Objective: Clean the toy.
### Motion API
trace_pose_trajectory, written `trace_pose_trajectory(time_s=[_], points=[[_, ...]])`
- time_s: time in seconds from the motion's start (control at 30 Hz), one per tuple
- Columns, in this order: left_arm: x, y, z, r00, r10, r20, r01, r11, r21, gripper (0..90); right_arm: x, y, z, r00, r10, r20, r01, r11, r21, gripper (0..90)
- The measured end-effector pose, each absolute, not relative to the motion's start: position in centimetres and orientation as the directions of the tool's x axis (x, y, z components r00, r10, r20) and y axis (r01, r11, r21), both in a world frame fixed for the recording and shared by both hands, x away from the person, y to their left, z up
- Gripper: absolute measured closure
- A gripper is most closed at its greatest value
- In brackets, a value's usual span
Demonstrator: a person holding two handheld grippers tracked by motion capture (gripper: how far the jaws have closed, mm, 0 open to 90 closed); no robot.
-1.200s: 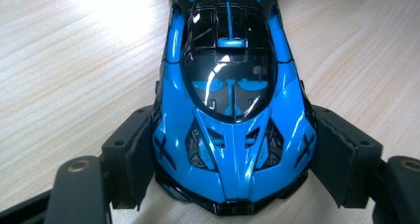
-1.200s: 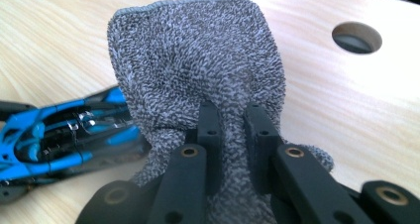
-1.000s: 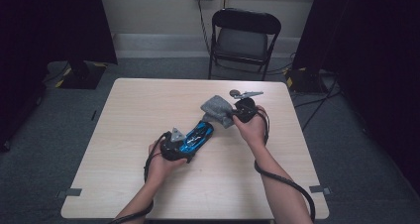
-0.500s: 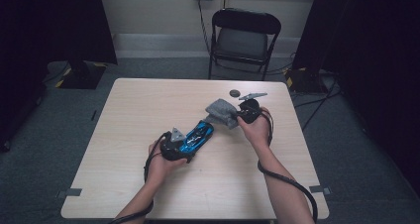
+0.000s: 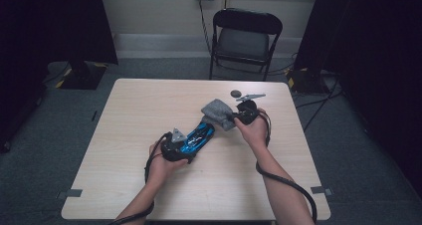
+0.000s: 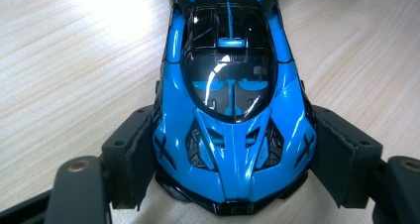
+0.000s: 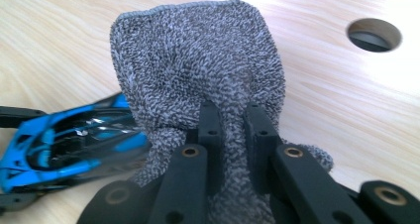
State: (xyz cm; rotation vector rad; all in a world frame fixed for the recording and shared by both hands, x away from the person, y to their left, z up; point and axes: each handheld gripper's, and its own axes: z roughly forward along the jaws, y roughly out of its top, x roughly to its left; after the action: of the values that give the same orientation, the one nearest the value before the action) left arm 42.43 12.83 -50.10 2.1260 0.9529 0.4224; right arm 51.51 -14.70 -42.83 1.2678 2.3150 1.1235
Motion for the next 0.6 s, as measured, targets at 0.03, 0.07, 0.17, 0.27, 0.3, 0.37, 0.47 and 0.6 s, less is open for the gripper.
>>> trace_pose_trajectory(time_s=[0.03, 0.07, 0.17, 0.27, 0.3, 0.37, 0.47, 0.6], points=[[42.4, 12.8, -50.1, 0.667, 0.745, -0.007, 0.495, -0.437, 0.751, 25.8, 51.5, -14.3, -42.7, -0.588, 0.798, 0.13, 0.592, 0.315, 0.742, 80.8], [42.4, 12.8, -50.1, 0.667, 0.745, -0.007, 0.495, -0.437, 0.751, 25.8, 51.5, -14.1, -42.7, -0.59, 0.795, 0.136, 0.591, 0.311, 0.744, 80.8], [42.4, 12.8, -50.1, 0.668, 0.744, -0.007, 0.495, -0.437, 0.751, 25.8, 51.4, -13.5, -42.6, -0.595, 0.792, 0.138, 0.59, 0.314, 0.744, 80.8], [42.4, 12.8, -50.1, 0.668, 0.745, -0.007, 0.495, -0.437, 0.751, 25.8, 51.6, -13.0, -42.6, -0.596, 0.787, 0.156, 0.592, 0.3, 0.748, 80.8], [42.4, 12.8, -50.1, 0.667, 0.745, -0.007, 0.495, -0.437, 0.751, 25.8, 51.6, -12.8, -42.7, -0.597, 0.787, 0.156, 0.593, 0.303, 0.746, 80.7], [42.4, 12.8, -50.1, 0.667, 0.745, -0.007, 0.495, -0.436, 0.751, 25.8, 51.7, -12.4, -42.8, -0.601, 0.784, 0.158, 0.593, 0.304, 0.745, 80.8], [42.4, 12.8, -50.1, 0.668, 0.744, -0.006, 0.495, -0.438, 0.75, 25.8, 51.8, -12.0, -42.9, -0.601, 0.783, 0.159, 0.594, 0.304, 0.745, 80.7], [42.4, 12.8, -50.1, 0.668, 0.745, -0.007, 0.495, -0.437, 0.751, 25.8, 52.0, -12.1, -43.3, -0.585, 0.798, 0.145, 0.599, 0.305, 0.74, 80.7]])
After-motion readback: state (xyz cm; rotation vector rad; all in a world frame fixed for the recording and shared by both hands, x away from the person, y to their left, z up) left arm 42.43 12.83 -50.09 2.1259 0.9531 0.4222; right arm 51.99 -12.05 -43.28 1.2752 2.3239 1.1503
